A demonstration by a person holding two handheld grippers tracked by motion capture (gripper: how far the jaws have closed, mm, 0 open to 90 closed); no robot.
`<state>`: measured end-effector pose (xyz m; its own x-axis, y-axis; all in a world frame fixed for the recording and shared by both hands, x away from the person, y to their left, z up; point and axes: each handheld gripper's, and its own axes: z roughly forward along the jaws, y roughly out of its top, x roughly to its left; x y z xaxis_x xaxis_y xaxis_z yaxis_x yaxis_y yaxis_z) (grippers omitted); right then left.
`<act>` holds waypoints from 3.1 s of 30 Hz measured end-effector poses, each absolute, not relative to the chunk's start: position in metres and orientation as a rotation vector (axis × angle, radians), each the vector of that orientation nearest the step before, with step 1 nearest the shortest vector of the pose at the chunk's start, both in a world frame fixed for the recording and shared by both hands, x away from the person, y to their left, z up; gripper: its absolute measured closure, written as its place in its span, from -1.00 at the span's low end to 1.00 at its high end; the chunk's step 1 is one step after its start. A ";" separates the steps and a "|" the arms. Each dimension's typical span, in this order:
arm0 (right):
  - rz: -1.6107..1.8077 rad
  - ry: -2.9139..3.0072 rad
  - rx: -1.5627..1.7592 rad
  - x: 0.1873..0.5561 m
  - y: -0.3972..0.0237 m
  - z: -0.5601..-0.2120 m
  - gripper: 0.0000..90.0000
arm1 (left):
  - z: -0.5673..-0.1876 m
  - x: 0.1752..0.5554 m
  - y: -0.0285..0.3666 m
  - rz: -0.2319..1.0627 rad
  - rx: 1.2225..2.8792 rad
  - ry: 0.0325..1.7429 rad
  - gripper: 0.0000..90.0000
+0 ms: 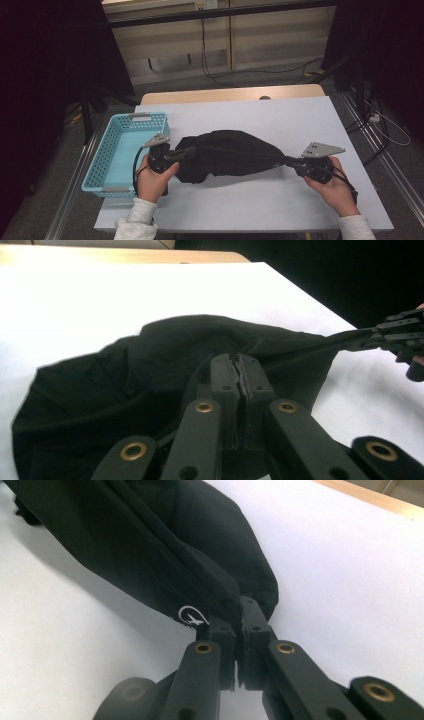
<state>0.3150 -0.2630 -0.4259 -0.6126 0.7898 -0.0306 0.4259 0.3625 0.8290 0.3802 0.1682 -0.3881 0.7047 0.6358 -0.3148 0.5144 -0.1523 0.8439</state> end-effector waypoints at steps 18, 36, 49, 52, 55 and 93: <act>1.195 2.174 1.116 0.325 -0.270 -0.397 0.94 | -0.368 0.390 0.164 0.167 1.827 0.903 0.94; 1.180 2.165 1.145 0.344 -0.264 -0.391 0.94 | -0.362 0.400 0.166 0.156 1.828 0.941 0.94; 1.167 2.159 1.196 0.363 -0.267 -0.387 0.94 | -0.352 0.422 0.162 0.123 1.859 0.943 0.94; 1.145 2.181 1.209 0.374 -0.268 -0.384 0.94 | -0.351 0.434 0.161 0.093 1.878 0.951 0.94; 1.129 2.197 1.219 0.390 -0.268 -0.380 0.94 | -0.351 0.447 0.161 0.073 1.888 0.958 0.94; 1.035 2.164 1.179 0.367 -0.179 -0.449 -0.20 | -0.425 0.392 0.138 0.283 1.979 0.945 -0.60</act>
